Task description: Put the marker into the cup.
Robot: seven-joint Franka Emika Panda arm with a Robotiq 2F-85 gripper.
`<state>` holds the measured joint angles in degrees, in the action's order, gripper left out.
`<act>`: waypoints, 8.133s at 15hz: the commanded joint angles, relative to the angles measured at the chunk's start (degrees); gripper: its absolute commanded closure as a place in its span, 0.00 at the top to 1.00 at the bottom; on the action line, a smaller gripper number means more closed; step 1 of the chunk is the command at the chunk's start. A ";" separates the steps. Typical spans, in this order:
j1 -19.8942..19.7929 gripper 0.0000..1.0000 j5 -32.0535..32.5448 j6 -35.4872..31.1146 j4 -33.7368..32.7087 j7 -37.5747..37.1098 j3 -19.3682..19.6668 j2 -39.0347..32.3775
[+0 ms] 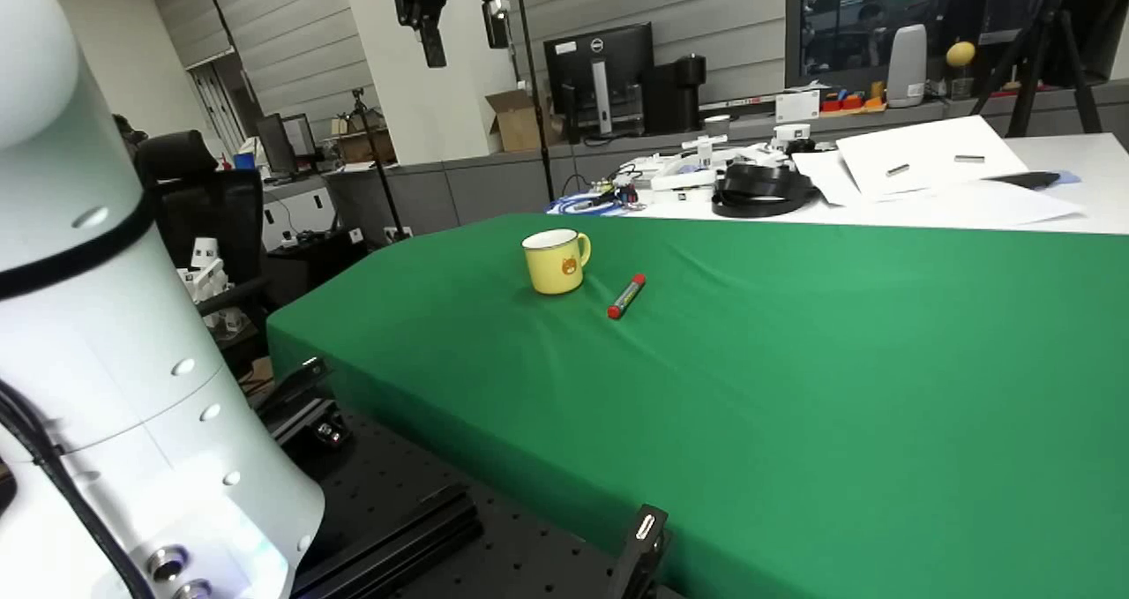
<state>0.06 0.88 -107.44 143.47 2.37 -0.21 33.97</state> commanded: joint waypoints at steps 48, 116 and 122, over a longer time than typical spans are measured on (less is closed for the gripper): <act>-2.35 1.00 -1.20 -33.94 -13.75 14.78 2.08 -48.46; -10.02 0.05 -9.19 -20.67 -22.48 12.53 -1.41 -58.01; -7.92 0.05 -7.67 4.59 -37.68 7.39 0.48 -61.16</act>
<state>-9.12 -6.93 -112.65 113.66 13.44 -0.73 -24.46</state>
